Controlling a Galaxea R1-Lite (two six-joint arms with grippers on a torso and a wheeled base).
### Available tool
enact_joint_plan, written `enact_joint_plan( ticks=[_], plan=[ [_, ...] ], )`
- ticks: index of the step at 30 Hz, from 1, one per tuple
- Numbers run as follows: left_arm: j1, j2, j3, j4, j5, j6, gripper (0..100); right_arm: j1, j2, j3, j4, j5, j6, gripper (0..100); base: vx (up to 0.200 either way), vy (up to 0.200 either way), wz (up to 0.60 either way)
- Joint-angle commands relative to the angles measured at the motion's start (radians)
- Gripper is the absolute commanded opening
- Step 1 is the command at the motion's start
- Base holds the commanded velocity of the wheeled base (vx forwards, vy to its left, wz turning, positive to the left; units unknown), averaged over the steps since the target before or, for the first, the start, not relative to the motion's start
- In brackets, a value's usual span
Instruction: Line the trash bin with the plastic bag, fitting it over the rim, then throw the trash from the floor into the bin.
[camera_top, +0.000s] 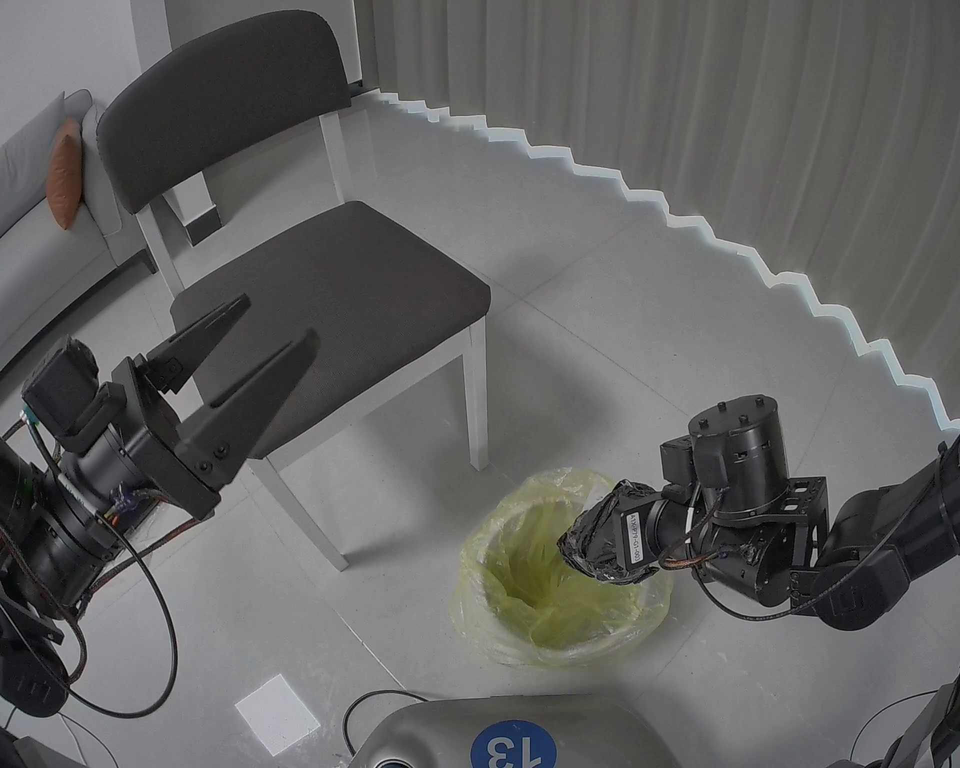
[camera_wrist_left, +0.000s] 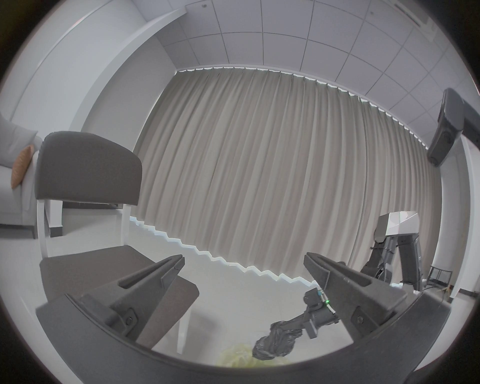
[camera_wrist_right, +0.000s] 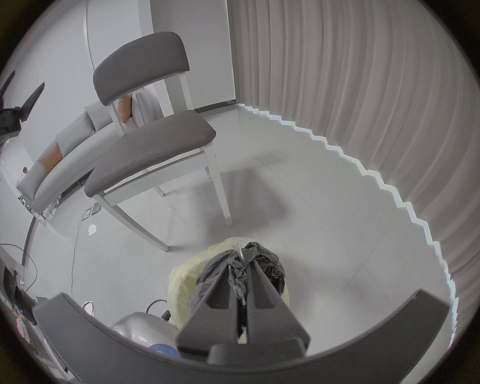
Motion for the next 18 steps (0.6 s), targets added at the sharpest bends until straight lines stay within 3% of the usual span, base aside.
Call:
enact_joint_plan(
  ticks=[1,18],
  plan=[
    [-0.002,0.003,0.004,-0.031,0.000,-0.033,100,0.016,0.010,-0.004,-0.003,0.000,0.001,0,0.000,0.000,0.00],
    [0.001,-0.017,0.008,-0.048,-0.001,-0.050,100,0.016,0.233,-0.199,-0.020,0.049,0.003,0,0.000,0.000,0.00]
  ],
)
